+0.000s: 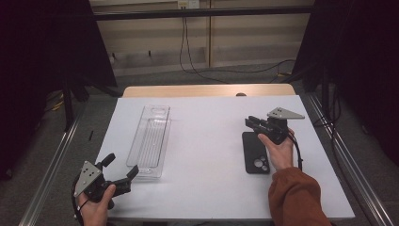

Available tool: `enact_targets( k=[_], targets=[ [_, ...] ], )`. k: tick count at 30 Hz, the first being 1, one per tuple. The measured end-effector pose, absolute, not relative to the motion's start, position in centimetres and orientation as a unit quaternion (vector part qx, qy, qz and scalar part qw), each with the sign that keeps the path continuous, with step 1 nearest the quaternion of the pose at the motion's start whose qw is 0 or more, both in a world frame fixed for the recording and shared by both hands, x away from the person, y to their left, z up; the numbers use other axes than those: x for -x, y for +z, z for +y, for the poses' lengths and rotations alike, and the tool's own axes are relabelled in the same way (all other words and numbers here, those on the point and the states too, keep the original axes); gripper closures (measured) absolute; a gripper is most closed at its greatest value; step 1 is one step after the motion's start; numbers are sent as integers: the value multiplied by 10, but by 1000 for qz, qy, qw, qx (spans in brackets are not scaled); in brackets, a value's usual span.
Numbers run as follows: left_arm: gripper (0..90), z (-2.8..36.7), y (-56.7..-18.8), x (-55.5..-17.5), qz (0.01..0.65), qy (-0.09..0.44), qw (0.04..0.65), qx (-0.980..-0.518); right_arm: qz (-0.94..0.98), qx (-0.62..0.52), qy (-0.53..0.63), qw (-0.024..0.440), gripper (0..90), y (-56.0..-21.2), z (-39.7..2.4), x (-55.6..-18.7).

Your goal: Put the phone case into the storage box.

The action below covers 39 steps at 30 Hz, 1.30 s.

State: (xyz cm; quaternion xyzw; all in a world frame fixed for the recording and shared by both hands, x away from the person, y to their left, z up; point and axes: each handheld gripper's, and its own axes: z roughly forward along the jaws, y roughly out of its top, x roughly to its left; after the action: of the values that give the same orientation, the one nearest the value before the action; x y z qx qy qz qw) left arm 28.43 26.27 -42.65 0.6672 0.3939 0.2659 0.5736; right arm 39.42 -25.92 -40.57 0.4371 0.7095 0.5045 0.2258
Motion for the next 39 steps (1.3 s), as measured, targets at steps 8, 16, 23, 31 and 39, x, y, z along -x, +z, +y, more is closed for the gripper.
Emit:
enact_targets(
  k=[8, 16, 23, 31, 39],
  targets=[
    [27, 265, -427, -285, 398, 266, 574, -664, 748, -432, 473, 172, 900, -399, -252, -404],
    [27, 265, -426, -285, 399, 266, 576, -662, 773, -433, 448, 117, 900, -394, -245, -414],
    [27, 266, -426, -285, 399, 267, 577, -661, 803, -432, 405, 71, 900, -392, -238, -423],
    [27, 265, -426, -285, 399, 266, 577, -661, 829, -430, 355, 48, 900, -392, -231, -434],
    [27, 265, -426, -285, 399, 265, 578, -660, 850, -428, 304, 29, 900, -396, -222, -448]
  ],
)
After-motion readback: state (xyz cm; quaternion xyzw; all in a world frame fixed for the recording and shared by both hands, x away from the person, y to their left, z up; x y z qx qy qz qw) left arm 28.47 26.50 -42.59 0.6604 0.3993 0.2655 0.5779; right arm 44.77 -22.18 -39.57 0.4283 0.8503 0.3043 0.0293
